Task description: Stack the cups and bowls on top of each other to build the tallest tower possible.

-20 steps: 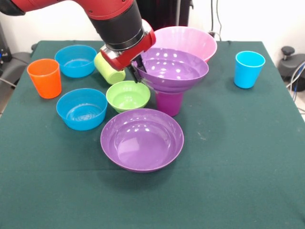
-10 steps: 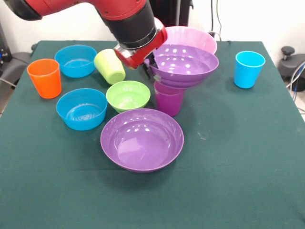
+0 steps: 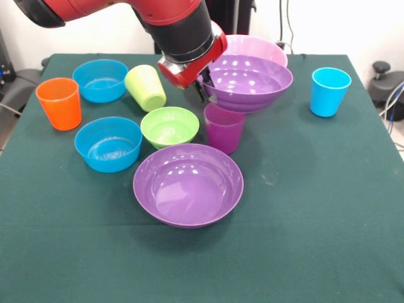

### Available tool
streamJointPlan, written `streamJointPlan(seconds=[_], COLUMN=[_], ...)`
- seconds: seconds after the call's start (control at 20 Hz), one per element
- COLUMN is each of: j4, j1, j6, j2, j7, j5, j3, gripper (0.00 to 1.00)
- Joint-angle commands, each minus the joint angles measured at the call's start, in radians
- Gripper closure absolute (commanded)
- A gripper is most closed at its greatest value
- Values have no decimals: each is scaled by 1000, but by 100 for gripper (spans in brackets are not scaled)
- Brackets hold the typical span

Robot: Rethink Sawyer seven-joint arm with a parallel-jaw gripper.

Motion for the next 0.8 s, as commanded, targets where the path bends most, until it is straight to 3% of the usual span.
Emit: streamJointPlan(seconds=[0.05,0.8], j4=[-13,-24], j1=[48,48], j6=[92,69], j2=[13,5], j7=[-393,-402], j5=[-97,-128], j3=[-23,-32], gripper=[100,100])
